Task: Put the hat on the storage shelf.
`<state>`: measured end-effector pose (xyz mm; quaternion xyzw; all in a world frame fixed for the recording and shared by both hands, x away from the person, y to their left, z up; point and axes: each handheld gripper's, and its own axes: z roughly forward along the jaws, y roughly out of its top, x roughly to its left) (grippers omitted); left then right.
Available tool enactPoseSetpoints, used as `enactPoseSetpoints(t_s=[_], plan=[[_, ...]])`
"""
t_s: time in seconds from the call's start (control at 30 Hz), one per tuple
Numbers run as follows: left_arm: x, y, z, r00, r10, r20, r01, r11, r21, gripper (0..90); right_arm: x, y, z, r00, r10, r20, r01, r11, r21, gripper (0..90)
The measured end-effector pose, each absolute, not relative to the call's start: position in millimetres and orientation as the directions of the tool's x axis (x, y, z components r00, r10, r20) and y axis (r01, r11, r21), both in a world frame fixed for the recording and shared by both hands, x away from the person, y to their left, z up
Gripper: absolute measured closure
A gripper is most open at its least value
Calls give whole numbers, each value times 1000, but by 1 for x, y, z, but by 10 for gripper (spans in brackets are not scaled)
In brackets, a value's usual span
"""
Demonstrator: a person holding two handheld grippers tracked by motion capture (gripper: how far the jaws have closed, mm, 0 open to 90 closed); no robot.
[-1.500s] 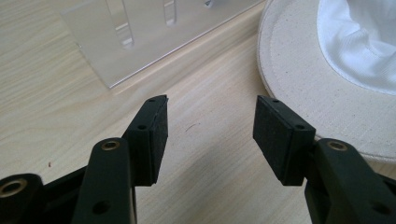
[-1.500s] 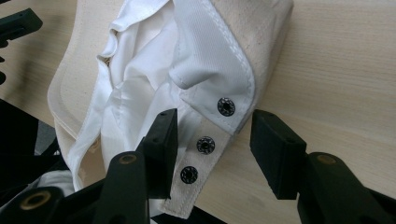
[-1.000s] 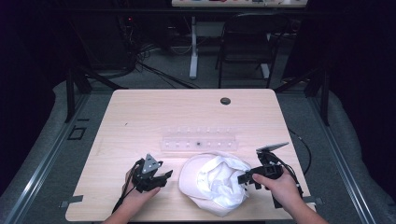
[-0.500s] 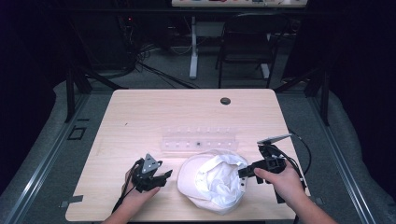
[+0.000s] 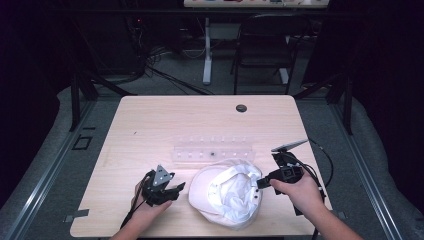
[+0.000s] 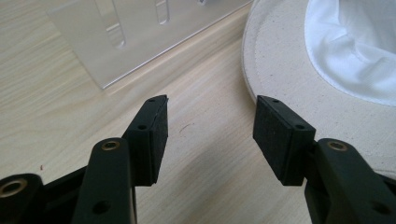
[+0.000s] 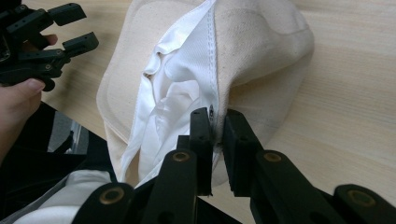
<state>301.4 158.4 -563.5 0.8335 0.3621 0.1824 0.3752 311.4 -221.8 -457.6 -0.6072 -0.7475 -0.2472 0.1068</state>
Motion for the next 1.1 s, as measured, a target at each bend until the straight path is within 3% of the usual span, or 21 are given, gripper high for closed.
enactPoseSetpoints(t_s=[0.23,0.27,0.33,0.37,0.57,0.73,1.1], plan=[[299,149,-565,689,724,48,451,-479,753,460,313,-209,-451,-274,901,337,946,190,262,843],[298,147,-565,696,715,63,440,-494,750,460,315,-203,-450,-321,915,243,932,260,253,844],[297,146,-565,698,712,69,436,-499,749,460,315,-201,-450,-330,917,224,929,274,248,844],[297,146,-565,698,713,72,433,-500,750,460,316,-195,-451,-360,922,140,915,319,246,845],[298,149,-564,689,723,60,443,-485,754,460,315,-186,-459,-392,919,35,901,376,214,845],[299,151,-563,685,727,56,447,-480,755,460,317,-188,-460,-383,920,81,907,358,222,836],[301,153,-563,678,734,47,455,-468,758,460,321,-202,-473,-306,922,238,941,254,225,602]])
